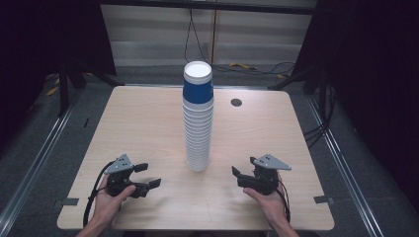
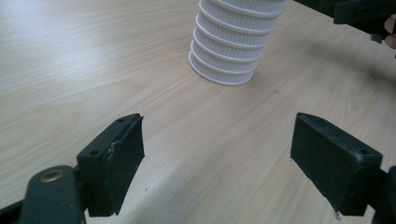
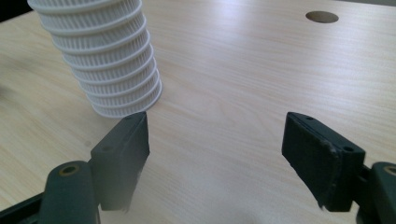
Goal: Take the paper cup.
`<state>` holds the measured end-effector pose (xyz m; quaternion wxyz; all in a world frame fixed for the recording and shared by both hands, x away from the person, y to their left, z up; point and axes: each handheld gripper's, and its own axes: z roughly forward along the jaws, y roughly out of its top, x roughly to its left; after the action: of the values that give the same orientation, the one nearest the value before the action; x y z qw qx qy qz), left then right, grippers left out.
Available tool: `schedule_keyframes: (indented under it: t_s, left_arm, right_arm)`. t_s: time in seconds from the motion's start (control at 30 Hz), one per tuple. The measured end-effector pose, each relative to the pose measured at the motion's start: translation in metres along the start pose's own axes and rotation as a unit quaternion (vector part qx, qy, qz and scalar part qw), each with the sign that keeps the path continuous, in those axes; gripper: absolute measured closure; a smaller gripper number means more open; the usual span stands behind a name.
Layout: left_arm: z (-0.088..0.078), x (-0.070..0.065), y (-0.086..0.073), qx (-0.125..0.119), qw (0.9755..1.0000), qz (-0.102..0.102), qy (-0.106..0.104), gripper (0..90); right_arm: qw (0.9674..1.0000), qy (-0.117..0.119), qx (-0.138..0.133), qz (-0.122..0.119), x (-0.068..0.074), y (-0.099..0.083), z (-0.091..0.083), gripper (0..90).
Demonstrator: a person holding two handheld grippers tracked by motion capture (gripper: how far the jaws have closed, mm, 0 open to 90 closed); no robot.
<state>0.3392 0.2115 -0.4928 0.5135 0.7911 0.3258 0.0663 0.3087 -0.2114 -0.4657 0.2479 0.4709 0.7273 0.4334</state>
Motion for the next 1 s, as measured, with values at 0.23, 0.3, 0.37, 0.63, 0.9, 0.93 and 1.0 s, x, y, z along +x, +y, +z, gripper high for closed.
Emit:
schedule_keyframes:
  t_s: [0.23, 0.3, 0.37, 0.63, 0.9, 0.93, 1.0]
  left_arm:
    - [0.002, 0.0, 0.002, 0.003, 1.0, 0.003, -0.003, 17.2]
    - [0.001, 0.001, 0.003, -0.005, 1.0, 0.004, -0.002, 17.2]
    - [0.001, -0.001, 0.003, -0.002, 1.0, 0.008, -0.004, 17.2]
    - [0.006, -0.008, 0.003, 0.009, 0.9997, 0.016, -0.016, 17.2]
    - [0.006, -0.009, 0.003, 0.008, 0.9997, 0.024, -0.008, 17.2]
    - [0.007, -0.008, 0.003, 0.008, 0.9997, 0.021, -0.005, 17.2]
    - [0.008, -0.007, 0.004, 0.005, 0.9997, 0.02, -0.011, 17.3]
  right_arm:
    - [0.9999, 0.012, -0.001, 0.008, -0.004, 0.002, -0.001, 25.1]
    - [0.9999, 0.013, 0.0, 0.008, -0.005, 0.002, -0.001, 25.1]
    - [0.9998, 0.019, -0.001, -0.007, -0.006, 0.006, -0.004, 25.2]
    - [0.9985, 0.052, -0.016, 0.006, -0.003, 0.013, -0.004, 29.3]
    - [0.9979, 0.058, -0.029, -0.008, 0.007, 0.029, -0.011, 33.8]
    - [0.9973, 0.063, -0.037, -0.007, 0.008, 0.031, -0.012, 31.3]
    - [0.9964, 0.077, -0.033, -0.003, 0.008, 0.035, -0.013, 30.4]
